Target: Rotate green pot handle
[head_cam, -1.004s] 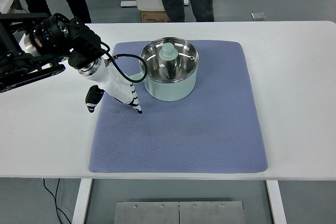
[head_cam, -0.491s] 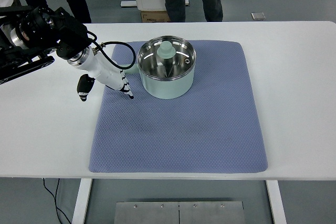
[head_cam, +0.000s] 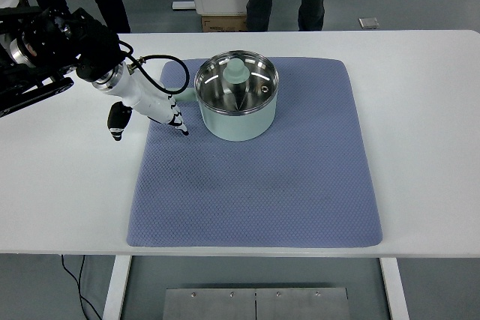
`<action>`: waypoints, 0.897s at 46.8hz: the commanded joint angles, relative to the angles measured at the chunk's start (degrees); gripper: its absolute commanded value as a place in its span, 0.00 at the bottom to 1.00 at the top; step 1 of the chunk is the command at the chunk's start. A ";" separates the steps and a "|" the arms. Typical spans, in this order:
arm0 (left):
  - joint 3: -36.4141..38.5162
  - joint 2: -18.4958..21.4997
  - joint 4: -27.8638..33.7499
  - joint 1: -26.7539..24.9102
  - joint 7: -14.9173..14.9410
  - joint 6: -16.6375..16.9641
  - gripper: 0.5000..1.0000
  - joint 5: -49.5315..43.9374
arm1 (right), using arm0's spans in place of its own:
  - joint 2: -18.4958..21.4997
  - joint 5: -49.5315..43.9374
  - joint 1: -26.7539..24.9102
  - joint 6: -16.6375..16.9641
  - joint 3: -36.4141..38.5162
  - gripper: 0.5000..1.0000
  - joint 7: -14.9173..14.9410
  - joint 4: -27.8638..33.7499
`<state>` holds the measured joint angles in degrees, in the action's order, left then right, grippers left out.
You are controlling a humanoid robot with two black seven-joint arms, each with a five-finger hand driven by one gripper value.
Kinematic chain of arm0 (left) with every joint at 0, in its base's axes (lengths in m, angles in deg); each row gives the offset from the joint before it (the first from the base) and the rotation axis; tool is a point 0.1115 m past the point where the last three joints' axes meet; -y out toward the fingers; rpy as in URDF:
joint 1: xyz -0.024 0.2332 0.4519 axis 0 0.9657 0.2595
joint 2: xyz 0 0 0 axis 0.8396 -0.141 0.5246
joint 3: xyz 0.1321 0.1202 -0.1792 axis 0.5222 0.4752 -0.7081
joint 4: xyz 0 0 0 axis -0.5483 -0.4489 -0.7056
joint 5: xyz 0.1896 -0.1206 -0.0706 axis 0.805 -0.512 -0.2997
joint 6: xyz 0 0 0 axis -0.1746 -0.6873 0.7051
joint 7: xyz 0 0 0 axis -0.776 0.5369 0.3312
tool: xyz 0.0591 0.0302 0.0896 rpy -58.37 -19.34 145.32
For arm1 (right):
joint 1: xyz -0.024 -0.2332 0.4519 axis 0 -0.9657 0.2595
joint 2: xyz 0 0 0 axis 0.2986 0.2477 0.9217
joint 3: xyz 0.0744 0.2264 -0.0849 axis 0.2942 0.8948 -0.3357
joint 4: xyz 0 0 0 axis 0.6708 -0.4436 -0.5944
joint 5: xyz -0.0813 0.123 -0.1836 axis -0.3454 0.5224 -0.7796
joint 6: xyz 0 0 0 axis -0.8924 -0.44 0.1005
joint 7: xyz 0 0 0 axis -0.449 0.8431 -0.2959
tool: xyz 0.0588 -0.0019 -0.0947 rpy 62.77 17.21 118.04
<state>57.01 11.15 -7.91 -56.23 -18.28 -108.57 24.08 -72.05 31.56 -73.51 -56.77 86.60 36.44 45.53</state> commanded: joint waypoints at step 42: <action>-1.39 7.95 -1.08 -9.84 0.00 0.39 1.00 -49.65 | 0.00 0.00 0.00 0.00 0.00 1.00 -0.01 -0.12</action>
<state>55.63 19.36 -7.95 -66.65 -18.27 -108.49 -10.21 -72.04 31.56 -73.51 -56.77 86.60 36.44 45.44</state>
